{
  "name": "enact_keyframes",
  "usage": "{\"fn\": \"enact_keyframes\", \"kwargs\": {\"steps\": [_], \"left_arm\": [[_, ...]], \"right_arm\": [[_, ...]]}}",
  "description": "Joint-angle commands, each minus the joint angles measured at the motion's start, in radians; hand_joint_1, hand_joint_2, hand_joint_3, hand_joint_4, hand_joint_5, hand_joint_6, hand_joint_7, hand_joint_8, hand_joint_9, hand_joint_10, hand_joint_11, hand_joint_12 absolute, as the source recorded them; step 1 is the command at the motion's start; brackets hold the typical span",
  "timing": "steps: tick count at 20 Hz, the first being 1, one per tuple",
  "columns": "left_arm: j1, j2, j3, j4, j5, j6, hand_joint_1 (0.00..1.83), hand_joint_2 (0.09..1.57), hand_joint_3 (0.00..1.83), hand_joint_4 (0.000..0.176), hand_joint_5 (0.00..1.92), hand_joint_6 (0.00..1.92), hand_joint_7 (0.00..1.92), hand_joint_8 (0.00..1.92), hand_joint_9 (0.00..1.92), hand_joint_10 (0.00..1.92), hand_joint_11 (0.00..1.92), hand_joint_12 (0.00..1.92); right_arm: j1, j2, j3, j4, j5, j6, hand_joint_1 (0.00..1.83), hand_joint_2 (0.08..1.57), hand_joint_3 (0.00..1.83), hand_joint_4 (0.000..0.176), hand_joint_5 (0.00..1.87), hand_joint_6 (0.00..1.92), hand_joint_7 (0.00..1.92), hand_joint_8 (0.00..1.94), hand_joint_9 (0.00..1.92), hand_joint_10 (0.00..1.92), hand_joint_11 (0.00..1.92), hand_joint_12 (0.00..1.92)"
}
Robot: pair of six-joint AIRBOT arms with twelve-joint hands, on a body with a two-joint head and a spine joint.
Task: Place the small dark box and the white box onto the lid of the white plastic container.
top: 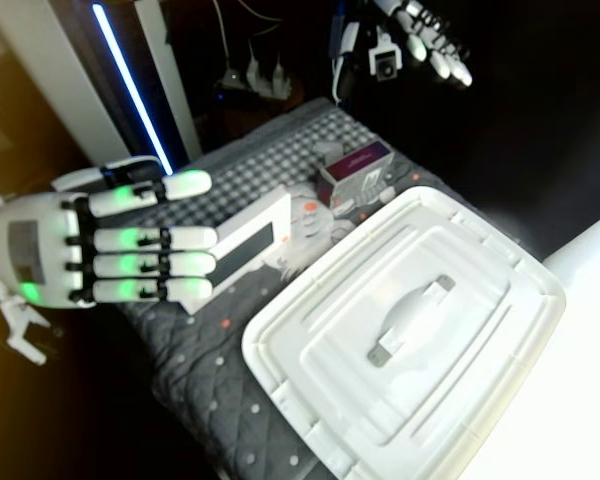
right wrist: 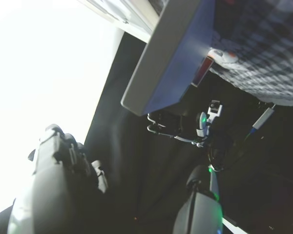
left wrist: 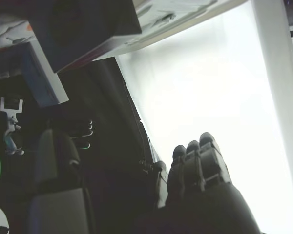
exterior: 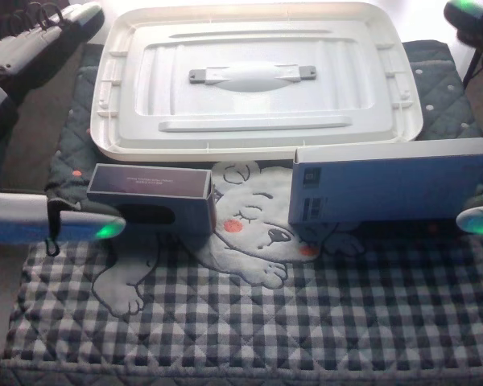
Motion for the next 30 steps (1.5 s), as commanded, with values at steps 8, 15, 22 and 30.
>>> {"fn": "enact_keyframes", "kwargs": {"steps": [8,15,22,30], "left_arm": [[-0.104,-0.061,0.077,0.040,0.101,-0.002,0.79,0.73,0.00,0.047,0.00,0.00,0.01,0.00,0.02,0.00,0.00,0.20],[-0.159,-0.093,0.123,0.088,0.288,-0.002,0.84,0.72,0.00,0.009,0.06,0.01,0.05,0.00,0.02,0.00,0.00,0.14],[-0.215,-0.143,0.174,0.143,0.453,-0.002,0.76,0.71,0.00,0.058,0.02,0.00,0.07,0.02,0.00,0.00,0.00,0.00],[-0.222,-0.164,0.184,0.156,0.489,-0.002,0.77,0.83,0.00,0.016,0.34,0.03,0.43,0.02,0.38,0.01,0.01,0.65]], "right_arm": [[0.032,-0.017,0.041,0.024,0.026,0.001,0.78,0.58,0.00,0.121,0.09,0.01,0.15,0.01,0.09,0.01,0.00,0.43],[0.141,-0.076,0.099,-0.066,-0.154,0.001,1.02,0.62,0.00,0.049,0.21,0.01,0.21,0.01,0.17,0.01,0.00,0.59],[0.153,-0.094,0.118,-0.088,-0.221,0.001,0.86,0.61,0.00,0.063,0.25,0.00,0.25,0.00,0.17,0.00,0.00,0.55],[0.152,-0.099,0.119,-0.097,-0.231,0.001,1.05,0.83,0.01,0.000,0.90,0.05,0.34,0.00,0.18,0.00,0.00,0.35]]}}
